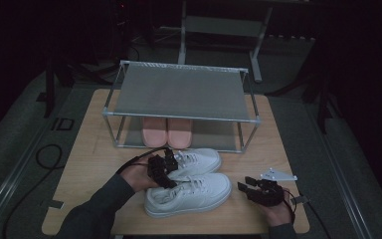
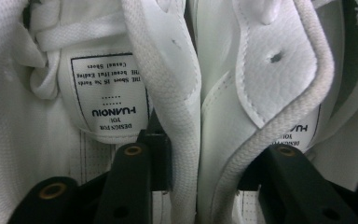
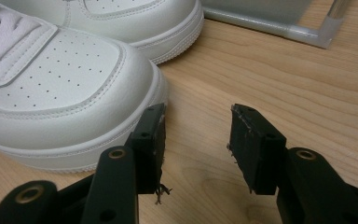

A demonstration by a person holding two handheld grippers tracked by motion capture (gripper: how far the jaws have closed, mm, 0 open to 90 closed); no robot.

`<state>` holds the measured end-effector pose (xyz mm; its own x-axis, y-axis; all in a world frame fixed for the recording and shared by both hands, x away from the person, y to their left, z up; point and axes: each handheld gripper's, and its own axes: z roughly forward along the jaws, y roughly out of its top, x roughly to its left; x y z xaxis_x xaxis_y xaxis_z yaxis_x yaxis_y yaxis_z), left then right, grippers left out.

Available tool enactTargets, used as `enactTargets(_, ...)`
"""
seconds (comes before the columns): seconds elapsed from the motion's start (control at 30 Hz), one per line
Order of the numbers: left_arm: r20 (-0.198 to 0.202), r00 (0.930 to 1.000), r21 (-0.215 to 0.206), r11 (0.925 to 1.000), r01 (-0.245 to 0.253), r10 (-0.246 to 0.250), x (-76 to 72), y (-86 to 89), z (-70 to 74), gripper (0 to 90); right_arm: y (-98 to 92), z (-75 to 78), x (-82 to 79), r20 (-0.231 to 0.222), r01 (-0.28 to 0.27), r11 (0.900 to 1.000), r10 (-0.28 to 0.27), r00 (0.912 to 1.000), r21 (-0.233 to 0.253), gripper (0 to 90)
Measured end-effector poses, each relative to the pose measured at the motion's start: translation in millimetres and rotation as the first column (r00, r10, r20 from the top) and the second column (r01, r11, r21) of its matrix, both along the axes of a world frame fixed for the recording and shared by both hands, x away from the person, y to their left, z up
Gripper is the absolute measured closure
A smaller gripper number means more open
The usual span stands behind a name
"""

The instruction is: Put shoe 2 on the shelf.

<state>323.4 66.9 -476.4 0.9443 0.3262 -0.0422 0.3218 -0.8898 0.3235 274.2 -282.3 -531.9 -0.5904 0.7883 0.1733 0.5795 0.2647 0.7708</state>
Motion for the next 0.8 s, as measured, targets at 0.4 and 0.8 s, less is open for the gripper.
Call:
enactTargets(0.4, 0.011, 0.9999, -0.025, 0.9996, 0.009, -0.009, 0.7, 1.6, 8.1, 75.3, -5.9, -1.2, -0.1, -0.005, 0.015, 1.0, -0.015, 0.9999, 0.007, 54.7)
enactTargets(0.8, 0.022, 0.9996, -0.034, 0.9992, 0.02, -0.019, -2.1, 4.4, 15.8, 76.2, -6.5, -1.9, -0.2, -0.01, 0.022, 1.0, -0.021, 0.9997, 0.011, 54.7)
